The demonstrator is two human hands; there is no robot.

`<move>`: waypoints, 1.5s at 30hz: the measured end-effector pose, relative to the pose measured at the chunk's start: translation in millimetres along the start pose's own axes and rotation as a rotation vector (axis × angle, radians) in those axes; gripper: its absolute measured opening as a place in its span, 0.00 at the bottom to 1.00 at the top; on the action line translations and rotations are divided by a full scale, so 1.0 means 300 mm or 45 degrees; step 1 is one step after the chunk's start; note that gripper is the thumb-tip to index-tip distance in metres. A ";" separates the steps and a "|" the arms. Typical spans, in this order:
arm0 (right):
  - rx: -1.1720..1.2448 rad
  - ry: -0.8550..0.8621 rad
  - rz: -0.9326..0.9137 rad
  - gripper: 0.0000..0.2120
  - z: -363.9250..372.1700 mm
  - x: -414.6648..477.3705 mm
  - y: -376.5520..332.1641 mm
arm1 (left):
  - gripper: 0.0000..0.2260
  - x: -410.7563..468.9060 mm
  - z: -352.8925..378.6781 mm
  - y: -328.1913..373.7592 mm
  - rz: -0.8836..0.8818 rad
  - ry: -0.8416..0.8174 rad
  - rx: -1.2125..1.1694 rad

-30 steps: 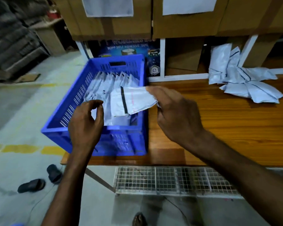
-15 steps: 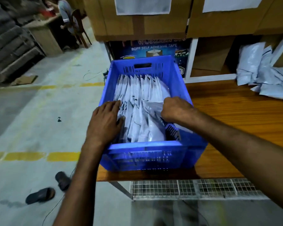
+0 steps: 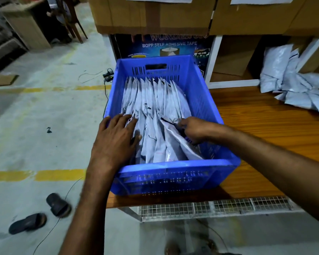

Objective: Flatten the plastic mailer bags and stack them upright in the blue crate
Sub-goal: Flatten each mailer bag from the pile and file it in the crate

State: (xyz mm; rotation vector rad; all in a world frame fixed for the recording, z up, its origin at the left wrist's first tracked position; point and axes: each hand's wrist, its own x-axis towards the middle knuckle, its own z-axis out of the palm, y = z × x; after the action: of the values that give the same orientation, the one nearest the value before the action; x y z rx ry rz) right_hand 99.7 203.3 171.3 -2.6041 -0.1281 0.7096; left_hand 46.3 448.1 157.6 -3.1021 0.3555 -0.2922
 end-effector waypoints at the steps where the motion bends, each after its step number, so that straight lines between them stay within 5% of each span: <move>1: -0.094 -0.120 -0.025 0.25 -0.015 -0.025 0.011 | 0.25 0.001 0.001 0.001 0.001 -0.005 0.001; 4: -0.377 -0.488 -0.100 0.49 0.021 -0.045 0.031 | 0.24 0.003 0.003 0.000 0.005 -0.022 0.000; 7: -0.469 -0.496 -0.068 0.58 0.072 -0.010 0.019 | 0.24 0.001 -0.001 0.005 0.006 -0.036 0.007; 14: -0.643 -0.349 0.011 0.61 0.149 0.072 0.004 | 0.22 0.001 0.000 0.005 0.026 -0.014 0.008; 19: -0.810 -0.110 -0.175 0.54 0.128 0.034 0.030 | 0.25 0.003 -0.003 0.011 0.014 -0.060 -0.005; 32: -0.451 -0.334 -0.052 0.68 0.180 0.109 0.001 | 0.27 0.039 0.033 0.057 -0.050 -0.292 -0.193; 36: -0.311 -0.375 -0.100 0.78 0.166 0.093 -0.004 | 0.22 0.054 0.027 0.058 -0.114 -0.171 -0.218; 40: -0.171 -0.228 0.107 0.64 0.155 0.098 -0.008 | 0.20 0.059 0.020 0.055 -0.159 0.031 -0.268; 45: 0.441 -0.016 0.270 0.37 0.139 0.094 -0.049 | 0.21 0.059 0.022 0.052 -0.164 0.021 -0.274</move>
State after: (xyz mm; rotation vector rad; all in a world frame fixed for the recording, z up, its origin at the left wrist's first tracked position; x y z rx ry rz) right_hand 103.4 238.2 132.3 -2.2996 0.2500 0.7464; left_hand 60.9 428.7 153.8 -3.3432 0.2001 -0.3001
